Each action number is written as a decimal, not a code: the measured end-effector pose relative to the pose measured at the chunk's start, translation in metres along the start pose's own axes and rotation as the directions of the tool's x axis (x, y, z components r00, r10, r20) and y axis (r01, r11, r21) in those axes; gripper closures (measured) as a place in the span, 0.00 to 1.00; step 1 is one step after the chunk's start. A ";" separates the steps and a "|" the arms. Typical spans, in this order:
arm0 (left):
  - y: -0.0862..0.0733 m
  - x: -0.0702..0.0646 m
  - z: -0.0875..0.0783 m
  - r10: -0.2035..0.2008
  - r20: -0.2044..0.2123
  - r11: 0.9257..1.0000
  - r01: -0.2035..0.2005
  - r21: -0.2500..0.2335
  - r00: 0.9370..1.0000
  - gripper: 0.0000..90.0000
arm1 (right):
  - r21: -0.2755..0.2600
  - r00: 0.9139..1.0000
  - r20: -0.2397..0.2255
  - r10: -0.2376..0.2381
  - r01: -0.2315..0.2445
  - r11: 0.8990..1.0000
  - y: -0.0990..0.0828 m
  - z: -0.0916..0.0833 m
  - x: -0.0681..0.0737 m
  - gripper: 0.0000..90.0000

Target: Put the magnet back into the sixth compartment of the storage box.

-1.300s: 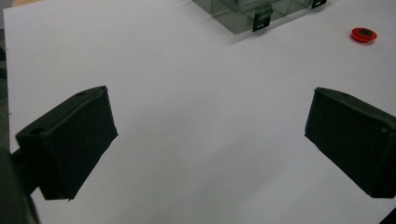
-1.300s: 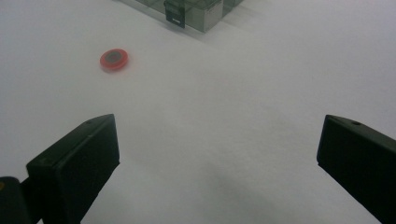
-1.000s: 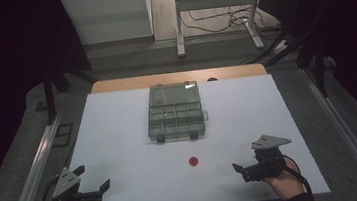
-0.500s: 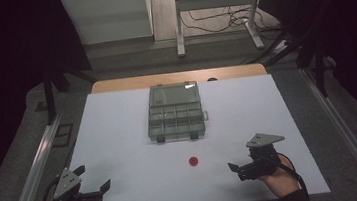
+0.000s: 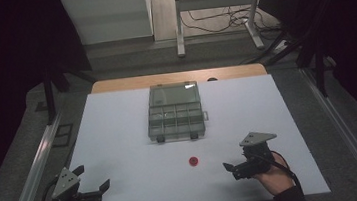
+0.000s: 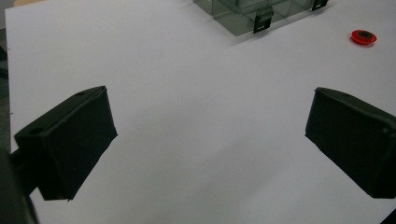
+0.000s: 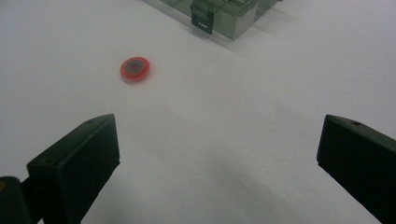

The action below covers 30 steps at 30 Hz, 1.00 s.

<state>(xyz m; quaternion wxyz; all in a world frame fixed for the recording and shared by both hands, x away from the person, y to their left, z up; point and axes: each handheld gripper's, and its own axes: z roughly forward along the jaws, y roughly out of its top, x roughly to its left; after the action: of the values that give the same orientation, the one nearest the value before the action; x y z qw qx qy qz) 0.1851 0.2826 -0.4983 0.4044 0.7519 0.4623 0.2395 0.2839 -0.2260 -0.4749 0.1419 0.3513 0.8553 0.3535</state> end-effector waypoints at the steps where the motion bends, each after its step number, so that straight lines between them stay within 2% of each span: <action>1: 0.000 0.000 0.000 0.001 0.000 1.000 -0.001 0.000 1.000 0.03 | 0.004 1.000 0.000 -0.003 0.003 1.000 0.001 0.000 0.000 0.00; 30: 0.000 -0.001 0.001 0.015 0.005 1.000 -0.015 0.003 1.000 0.03 | 0.053 0.998 -0.027 -0.054 0.055 0.997 0.026 0.024 0.005 0.00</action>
<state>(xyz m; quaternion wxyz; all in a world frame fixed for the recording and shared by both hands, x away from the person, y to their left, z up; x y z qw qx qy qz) 0.1851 0.2814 -0.4985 0.4027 0.7564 0.4562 0.2400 0.3051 -0.1971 -0.4737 0.1312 0.3269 0.8755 0.3308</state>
